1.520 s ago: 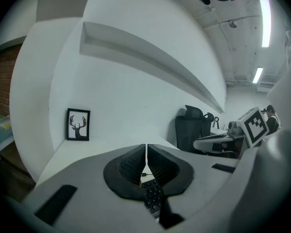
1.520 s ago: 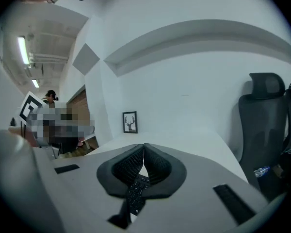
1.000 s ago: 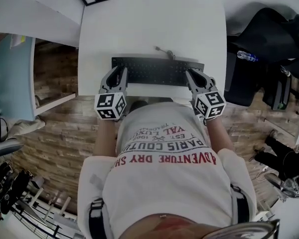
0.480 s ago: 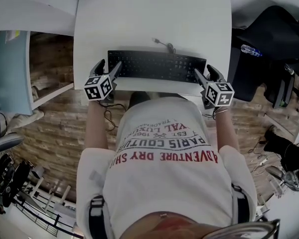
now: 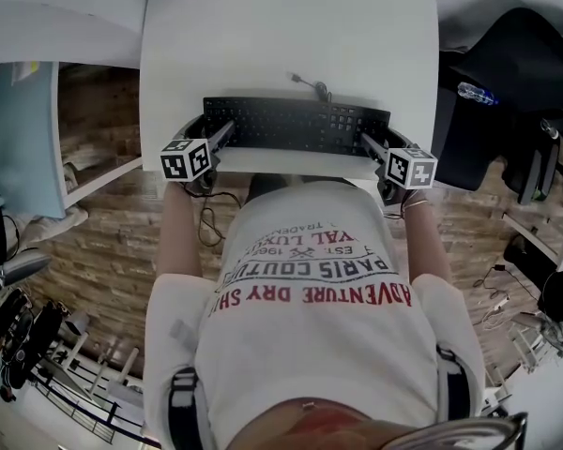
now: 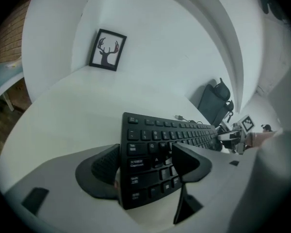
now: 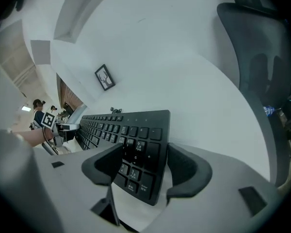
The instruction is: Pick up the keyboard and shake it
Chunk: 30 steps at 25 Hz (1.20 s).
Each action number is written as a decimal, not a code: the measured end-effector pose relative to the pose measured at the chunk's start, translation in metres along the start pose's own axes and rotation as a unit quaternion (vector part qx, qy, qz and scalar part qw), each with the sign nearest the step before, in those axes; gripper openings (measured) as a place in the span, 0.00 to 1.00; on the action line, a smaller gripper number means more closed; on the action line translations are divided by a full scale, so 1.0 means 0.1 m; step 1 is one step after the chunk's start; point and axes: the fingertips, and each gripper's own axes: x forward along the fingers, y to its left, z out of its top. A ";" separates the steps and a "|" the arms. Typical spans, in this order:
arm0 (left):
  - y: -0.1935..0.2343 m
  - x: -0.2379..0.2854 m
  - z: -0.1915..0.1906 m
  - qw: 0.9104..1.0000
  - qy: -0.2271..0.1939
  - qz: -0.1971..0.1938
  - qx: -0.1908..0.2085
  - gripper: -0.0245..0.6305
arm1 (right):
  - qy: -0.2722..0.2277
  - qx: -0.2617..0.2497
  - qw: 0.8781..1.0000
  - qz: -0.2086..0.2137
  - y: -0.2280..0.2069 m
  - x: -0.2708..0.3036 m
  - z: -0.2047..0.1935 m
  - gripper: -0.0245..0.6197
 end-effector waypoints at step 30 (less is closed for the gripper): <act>-0.41 -0.74 1.14 0.980 -0.168 -0.004 0.103 0.58 | -0.163 -0.136 0.977 0.000 0.50 -0.74 1.23 0.48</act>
